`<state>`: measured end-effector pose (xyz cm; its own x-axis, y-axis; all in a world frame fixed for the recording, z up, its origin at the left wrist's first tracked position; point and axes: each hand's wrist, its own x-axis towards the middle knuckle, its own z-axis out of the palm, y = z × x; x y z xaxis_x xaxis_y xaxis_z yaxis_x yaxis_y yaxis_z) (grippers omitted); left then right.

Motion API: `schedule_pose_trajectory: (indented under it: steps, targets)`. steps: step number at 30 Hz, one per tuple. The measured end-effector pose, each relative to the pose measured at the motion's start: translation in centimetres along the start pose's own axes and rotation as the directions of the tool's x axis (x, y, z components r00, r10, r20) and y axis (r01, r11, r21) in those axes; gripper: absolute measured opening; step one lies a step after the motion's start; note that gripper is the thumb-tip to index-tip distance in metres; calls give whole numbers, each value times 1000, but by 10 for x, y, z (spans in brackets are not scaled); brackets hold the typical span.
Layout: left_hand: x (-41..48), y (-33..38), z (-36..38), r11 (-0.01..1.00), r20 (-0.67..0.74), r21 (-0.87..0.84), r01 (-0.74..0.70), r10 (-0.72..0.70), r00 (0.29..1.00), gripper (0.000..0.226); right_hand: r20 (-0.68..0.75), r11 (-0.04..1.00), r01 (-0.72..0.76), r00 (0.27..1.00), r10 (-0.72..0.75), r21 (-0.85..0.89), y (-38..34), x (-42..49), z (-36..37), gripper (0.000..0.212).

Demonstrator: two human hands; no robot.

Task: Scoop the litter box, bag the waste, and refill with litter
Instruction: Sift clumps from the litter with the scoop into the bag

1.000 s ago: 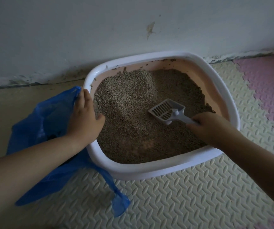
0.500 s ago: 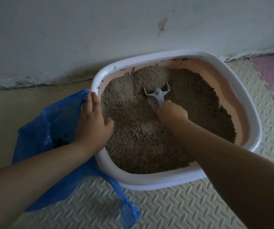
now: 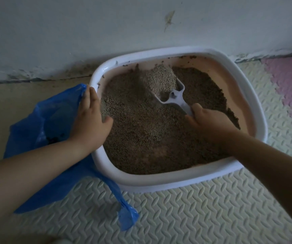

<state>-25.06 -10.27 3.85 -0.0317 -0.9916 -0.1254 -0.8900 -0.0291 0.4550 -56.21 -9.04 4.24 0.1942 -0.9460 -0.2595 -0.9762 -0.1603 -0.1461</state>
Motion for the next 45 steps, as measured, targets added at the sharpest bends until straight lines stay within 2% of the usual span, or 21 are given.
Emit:
schedule_pose_trajectory:
  steps: [2, 6, 14, 19, 24, 29, 32, 35, 45]
  targets:
    - [0, 0, 0, 1000, 10, 4, -1, 1, 1000, 84, 14, 996, 88, 996, -87, -35, 16, -21, -9, 26]
    - [1, 0, 0, 999, 11, 31, 9, -9, 1000, 85, -95, 957, 285, 953, -288, -46, 34, -66, -22, 19]
    - [1, 0, 1, 999, -4, 40, 2, -2, 1000, 84, -46, 983, 171, 985, -168, 68, 40, -110, -18, 15]
    - [0, 1, -1, 999, -10, 30, -13, 13, 1000, 84, -60, 970, 168, 985, -160, 174, 32, -106, -21, 20]
    - [0, 2, -2, 1000, 1, 14, -19, 19, 1000, 85, -124, 946, 234, 970, -210, 226, 19, -109, -25, 20]
    - [0, 0, 0, 1000, -2, 0, -2, 2, 1000, 85, -194, 943, 269, 953, -232, 194, 7, -115, -35, 18]
    - [1, -1, 0, 1000, 1, -3, -13, 13, 1000, 86, -186, 948, 279, 950, -250, 152, 10, -118, -38, 17]
    - [1, -2, 0, 1000, 7, -12, -4, 4, 1000, 87, -200, 957, 235, 959, -201, 167, 14, -120, -38, 22]
    - [0, -1, 0, 999, -2, 24, -27, 27, 1000, 85, -208, 963, 230, 958, -198, 142, 16, -120, -42, 33]
